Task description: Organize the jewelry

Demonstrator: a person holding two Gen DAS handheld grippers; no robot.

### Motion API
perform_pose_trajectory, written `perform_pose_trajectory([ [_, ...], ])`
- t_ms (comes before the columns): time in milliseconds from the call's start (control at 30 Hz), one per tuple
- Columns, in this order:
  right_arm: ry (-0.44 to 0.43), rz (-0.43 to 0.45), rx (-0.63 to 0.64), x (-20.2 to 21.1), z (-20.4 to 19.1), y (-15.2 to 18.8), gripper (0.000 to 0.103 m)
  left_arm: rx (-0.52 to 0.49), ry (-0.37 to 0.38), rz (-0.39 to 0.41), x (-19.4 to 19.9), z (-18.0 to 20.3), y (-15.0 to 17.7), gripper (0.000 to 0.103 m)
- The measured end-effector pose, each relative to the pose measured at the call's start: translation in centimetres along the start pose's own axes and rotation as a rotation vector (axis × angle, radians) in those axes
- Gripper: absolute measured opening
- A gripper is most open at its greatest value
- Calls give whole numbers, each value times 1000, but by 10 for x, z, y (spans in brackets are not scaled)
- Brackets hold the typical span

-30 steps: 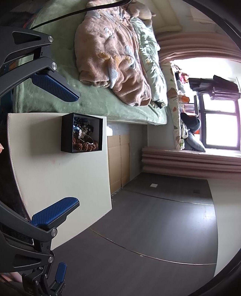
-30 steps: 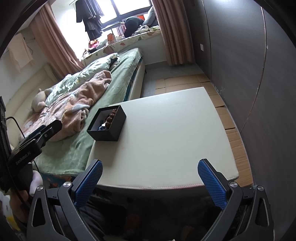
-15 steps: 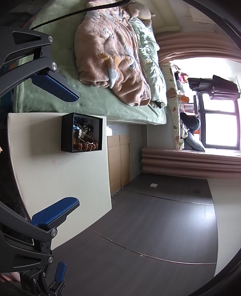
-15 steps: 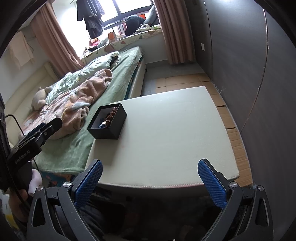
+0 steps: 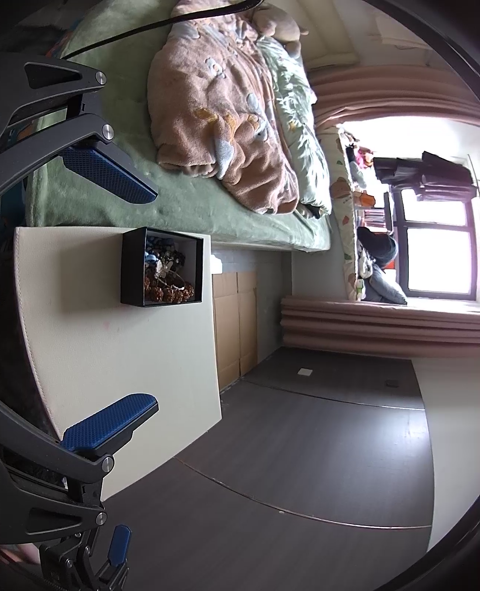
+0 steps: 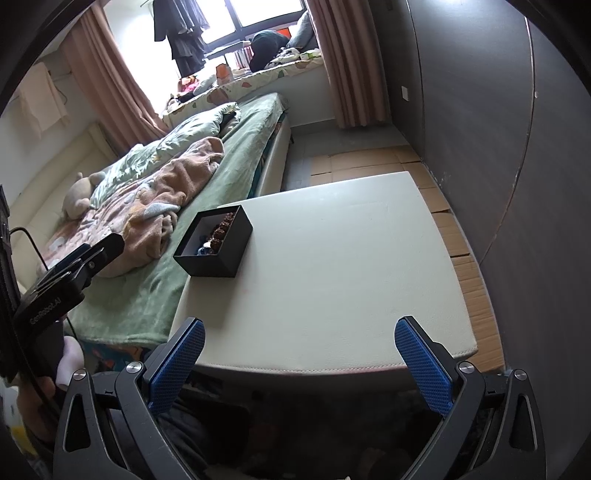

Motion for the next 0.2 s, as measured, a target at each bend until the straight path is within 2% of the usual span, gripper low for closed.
perform_pose_trajectory([
  [200,1,-1,1,0,1,0,103,-7,-2,1,0,0,-1,103],
])
Point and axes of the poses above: each gripper's, at about its wrist camera, not at the fingertips, and x roughly against the way its jaws point, z to its right, y to its underside, the point moved 5 cm from there along -x, roughly the way its jaws point, and after that the axes turned 7 degrees about y, right-handed, at the moved point
